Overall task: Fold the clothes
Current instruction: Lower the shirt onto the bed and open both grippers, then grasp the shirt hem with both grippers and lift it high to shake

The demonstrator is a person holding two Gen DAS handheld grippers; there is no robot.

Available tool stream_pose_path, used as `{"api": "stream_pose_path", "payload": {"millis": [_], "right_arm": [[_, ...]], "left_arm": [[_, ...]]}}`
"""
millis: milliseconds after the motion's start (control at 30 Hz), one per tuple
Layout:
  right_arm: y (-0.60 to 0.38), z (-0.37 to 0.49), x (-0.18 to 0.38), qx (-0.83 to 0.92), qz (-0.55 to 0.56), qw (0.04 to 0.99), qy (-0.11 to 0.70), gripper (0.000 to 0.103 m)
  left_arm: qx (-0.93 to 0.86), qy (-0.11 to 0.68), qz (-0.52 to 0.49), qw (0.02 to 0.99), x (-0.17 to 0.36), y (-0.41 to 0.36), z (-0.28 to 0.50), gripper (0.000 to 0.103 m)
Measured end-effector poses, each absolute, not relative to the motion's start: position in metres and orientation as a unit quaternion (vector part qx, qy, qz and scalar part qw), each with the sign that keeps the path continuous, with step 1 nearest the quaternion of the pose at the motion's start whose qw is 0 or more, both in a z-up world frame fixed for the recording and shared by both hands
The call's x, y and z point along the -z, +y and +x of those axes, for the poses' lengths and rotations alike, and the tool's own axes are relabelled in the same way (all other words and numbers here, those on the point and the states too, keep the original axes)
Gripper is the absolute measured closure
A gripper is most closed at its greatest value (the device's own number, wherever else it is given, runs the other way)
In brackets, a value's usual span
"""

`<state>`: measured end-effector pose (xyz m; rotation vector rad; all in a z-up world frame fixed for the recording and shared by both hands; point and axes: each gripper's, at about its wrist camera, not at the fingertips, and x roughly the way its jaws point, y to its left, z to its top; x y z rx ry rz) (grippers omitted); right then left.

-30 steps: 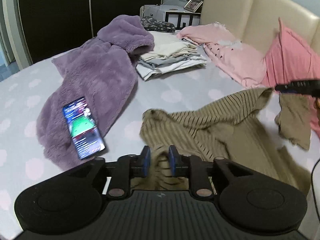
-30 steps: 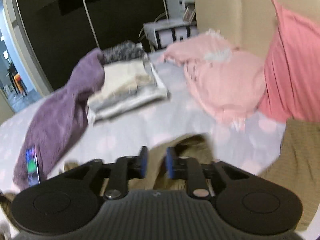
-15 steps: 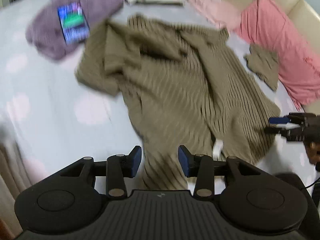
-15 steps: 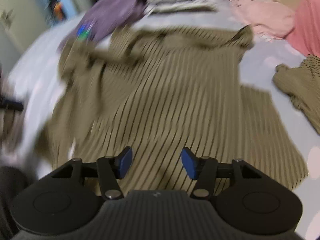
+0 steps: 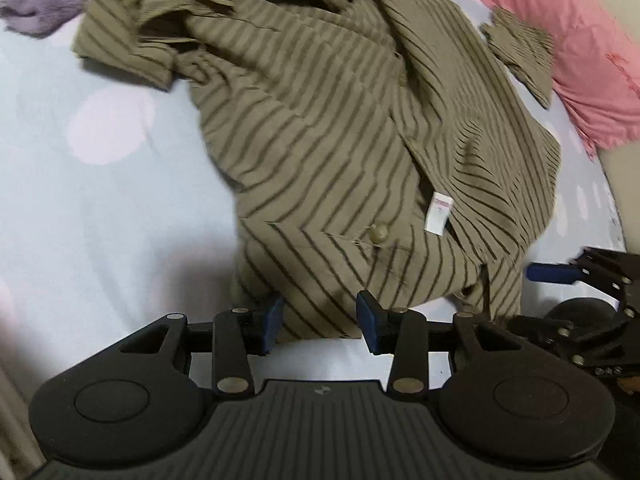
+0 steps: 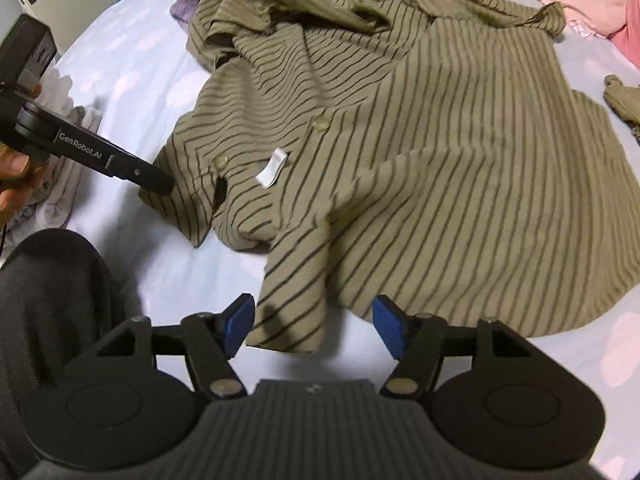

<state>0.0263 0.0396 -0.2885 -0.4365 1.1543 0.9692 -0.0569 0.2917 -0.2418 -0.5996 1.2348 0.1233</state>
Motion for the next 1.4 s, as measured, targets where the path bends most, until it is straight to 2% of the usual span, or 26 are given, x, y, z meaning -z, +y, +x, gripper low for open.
{"api": "stream_pose_path", "payload": {"millis": [33,67,100,133,167,200,267,467,667,700,733,800,900,1000,1133,1267,1367,1400], "right_arm": [[0.042,0.028,0.293,-0.438,-0.187,0.706,0.524,0.037],[0.044,0.030,0.298,-0.440,-0.176,0.704,0.529,0.043],[0.045,0.031,0.301,-0.441,-0.167,0.702,0.533,0.049],[0.047,0.033,0.304,-0.440,-0.161,0.701,0.538,0.067],[0.048,0.034,0.306,-0.440,-0.154,0.699,0.542,0.083],[0.049,0.036,0.309,-0.439,-0.147,0.698,0.547,0.088],[0.050,0.038,0.309,-0.440,-0.132,0.697,0.550,0.097],[0.024,0.049,0.276,-0.454,-0.096,0.716,0.521,0.098],[-0.003,0.058,0.261,-0.454,-0.056,0.730,0.508,0.098],[-0.004,0.057,0.261,-0.454,-0.062,0.731,0.506,0.098],[-0.005,0.056,0.262,-0.455,-0.065,0.732,0.503,0.098],[-0.007,0.053,0.263,-0.457,-0.069,0.733,0.499,0.098],[-0.010,0.050,0.265,-0.460,-0.069,0.735,0.493,0.098],[-0.013,0.047,0.270,-0.460,-0.066,0.737,0.492,0.098],[-0.018,0.043,0.273,-0.456,-0.056,0.741,0.490,0.098],[-0.020,0.040,0.275,-0.448,-0.050,0.744,0.492,0.098],[-0.018,0.039,0.275,-0.441,-0.049,0.748,0.494,0.098],[-0.017,0.038,0.273,-0.438,-0.050,0.748,0.495,0.098]], "left_arm": [[-0.050,0.569,-0.278,0.772,0.244,0.291,-0.056,0.065],[-0.044,0.570,-0.280,0.772,0.247,0.291,-0.056,0.066],[-0.040,0.573,-0.284,0.768,0.252,0.291,-0.054,0.070],[-0.037,0.575,-0.287,0.765,0.256,0.291,-0.053,0.085],[-0.042,0.575,-0.286,0.766,0.256,0.292,-0.053,0.094],[-0.046,0.574,-0.285,0.766,0.257,0.292,-0.053,0.103],[-0.041,0.570,-0.289,0.768,0.254,0.292,-0.054,0.103],[-0.016,0.546,-0.292,0.785,0.217,0.284,-0.069,0.103],[-0.097,0.541,-0.243,0.800,0.212,0.290,-0.074,0.102],[-0.100,0.549,-0.238,0.795,0.216,0.289,-0.072,0.096],[-0.103,0.556,-0.232,0.791,0.221,0.288,-0.070,0.084],[-0.100,0.566,-0.208,0.791,0.229,0.278,-0.064,0.073],[-0.115,0.573,-0.165,0.795,0.236,0.270,-0.057,0.065],[-0.142,0.575,-0.142,0.793,0.240,0.268,-0.052,0.064],[-0.170,0.539,-0.144,0.812,0.223,0.267,-0.060,0.064],[-0.180,0.520,-0.129,0.825,0.217,0.268,-0.065,0.056],[-0.155,0.557,-0.156,0.801,0.235,0.279,-0.055,0.055],[-0.138,0.566,-0.168,0.795,0.242,0.282,-0.052,0.058]]}}
